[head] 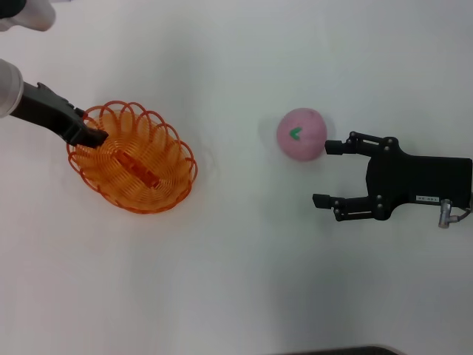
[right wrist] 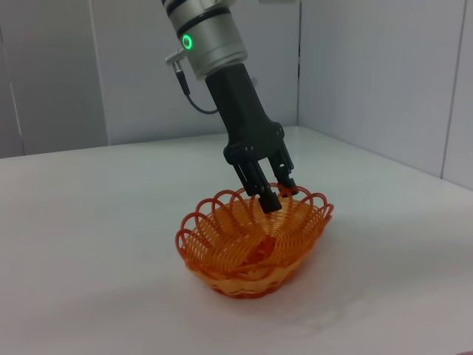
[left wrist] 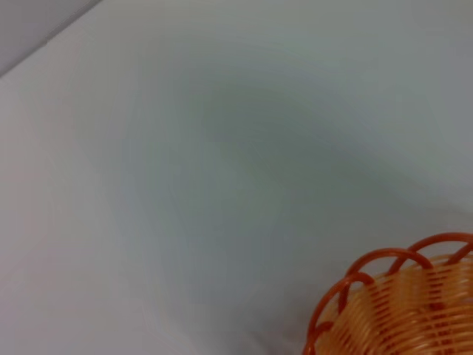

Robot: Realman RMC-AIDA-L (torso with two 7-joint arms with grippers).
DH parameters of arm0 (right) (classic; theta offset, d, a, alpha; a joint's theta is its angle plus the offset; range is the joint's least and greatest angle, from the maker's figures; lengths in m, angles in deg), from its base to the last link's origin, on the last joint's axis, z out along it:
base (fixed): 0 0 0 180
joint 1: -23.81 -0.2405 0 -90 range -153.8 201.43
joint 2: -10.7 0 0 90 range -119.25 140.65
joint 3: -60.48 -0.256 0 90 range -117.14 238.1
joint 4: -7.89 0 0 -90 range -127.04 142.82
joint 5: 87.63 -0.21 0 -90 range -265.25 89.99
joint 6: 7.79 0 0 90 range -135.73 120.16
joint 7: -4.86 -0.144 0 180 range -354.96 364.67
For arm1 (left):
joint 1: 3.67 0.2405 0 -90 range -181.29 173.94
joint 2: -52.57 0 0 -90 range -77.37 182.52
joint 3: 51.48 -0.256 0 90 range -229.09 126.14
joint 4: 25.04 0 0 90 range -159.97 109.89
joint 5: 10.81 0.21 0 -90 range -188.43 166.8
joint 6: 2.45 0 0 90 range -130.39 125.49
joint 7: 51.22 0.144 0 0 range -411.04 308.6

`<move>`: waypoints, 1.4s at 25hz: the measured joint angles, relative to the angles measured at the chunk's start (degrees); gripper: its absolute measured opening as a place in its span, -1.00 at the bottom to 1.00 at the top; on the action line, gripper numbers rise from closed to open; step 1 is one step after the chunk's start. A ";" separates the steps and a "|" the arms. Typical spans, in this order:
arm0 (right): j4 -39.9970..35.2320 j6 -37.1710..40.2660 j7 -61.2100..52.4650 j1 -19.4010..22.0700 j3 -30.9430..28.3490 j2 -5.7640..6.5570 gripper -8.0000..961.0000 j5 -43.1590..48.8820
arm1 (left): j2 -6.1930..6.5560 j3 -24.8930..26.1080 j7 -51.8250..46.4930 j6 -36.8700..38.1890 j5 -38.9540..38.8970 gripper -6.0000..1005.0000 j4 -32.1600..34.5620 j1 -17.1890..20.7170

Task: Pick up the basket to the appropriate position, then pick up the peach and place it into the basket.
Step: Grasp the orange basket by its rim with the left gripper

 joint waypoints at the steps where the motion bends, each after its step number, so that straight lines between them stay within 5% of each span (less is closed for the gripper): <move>1: 0.00 0.00 0.00 -0.01 0.00 0.00 0.94 0.00 | -0.02 -0.09 -0.02 -0.05 0.00 0.21 -0.14 0.00; 6: 0.00 -0.02 0.00 -0.20 0.00 0.00 0.94 0.00 | -0.24 -0.27 -0.10 -0.26 0.00 0.06 -0.28 0.07; 17: 0.00 -0.21 0.00 -0.35 -0.04 0.00 0.94 0.00 | -0.40 -0.31 -0.78 -0.56 0.50 -0.69 0.09 0.20; 27: 0.00 -0.23 0.00 -0.47 0.00 0.00 0.94 -0.22 | -0.30 -0.21 -3.65 0.43 2.20 -0.75 1.13 -0.31; 35: 0.00 -0.22 0.00 -0.56 0.00 0.00 0.94 -0.26 | 1.24 0.54 -8.37 7.38 2.03 -0.77 0.97 -2.12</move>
